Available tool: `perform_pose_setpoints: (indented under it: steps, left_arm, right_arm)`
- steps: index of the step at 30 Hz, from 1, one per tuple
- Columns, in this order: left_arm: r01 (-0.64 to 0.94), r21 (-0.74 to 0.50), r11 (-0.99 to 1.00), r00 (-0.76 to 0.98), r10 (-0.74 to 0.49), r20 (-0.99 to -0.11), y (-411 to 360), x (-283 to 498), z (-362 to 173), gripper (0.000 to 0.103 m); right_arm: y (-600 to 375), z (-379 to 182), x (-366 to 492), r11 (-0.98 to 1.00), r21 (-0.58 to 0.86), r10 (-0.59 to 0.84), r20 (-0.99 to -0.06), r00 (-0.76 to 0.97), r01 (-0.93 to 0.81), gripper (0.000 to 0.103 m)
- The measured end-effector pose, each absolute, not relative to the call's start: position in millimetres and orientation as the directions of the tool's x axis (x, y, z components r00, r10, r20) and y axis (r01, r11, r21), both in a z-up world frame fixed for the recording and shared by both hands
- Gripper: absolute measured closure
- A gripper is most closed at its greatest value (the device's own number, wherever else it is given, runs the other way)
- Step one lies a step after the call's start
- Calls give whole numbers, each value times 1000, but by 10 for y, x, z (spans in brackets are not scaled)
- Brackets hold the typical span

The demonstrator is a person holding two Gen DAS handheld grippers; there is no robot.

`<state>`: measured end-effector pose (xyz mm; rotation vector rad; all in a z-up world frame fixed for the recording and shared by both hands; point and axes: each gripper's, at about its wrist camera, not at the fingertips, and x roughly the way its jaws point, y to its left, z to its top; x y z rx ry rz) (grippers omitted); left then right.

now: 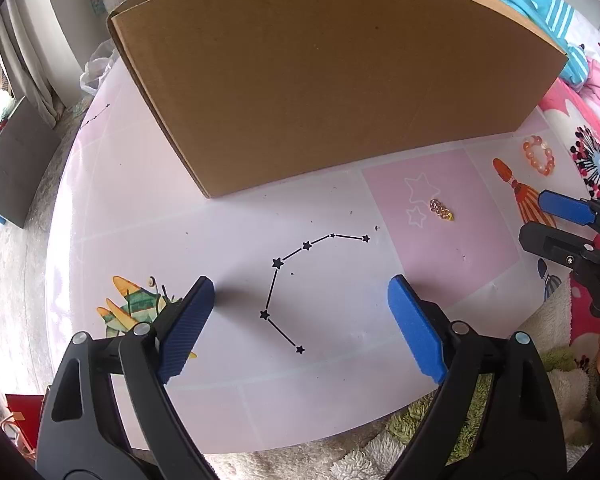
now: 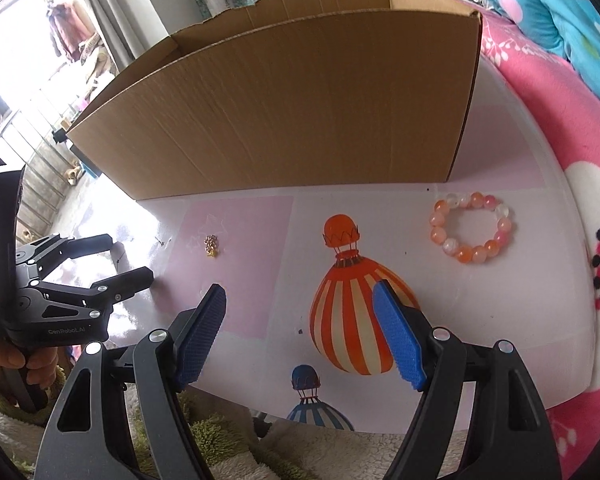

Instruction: Organize jewelry

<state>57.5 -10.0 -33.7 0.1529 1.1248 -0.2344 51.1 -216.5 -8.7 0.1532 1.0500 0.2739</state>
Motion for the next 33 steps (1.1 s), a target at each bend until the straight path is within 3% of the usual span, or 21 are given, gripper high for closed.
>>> perform_pose_setpoints:
  steps: [33]
  left_arm:
    - [266, 5, 964, 410, -108, -906, -172, 559, -331, 11]
  right_arm:
    - [-2154, -106, 547, 950, 276, 312, -827, 467, -147, 26]
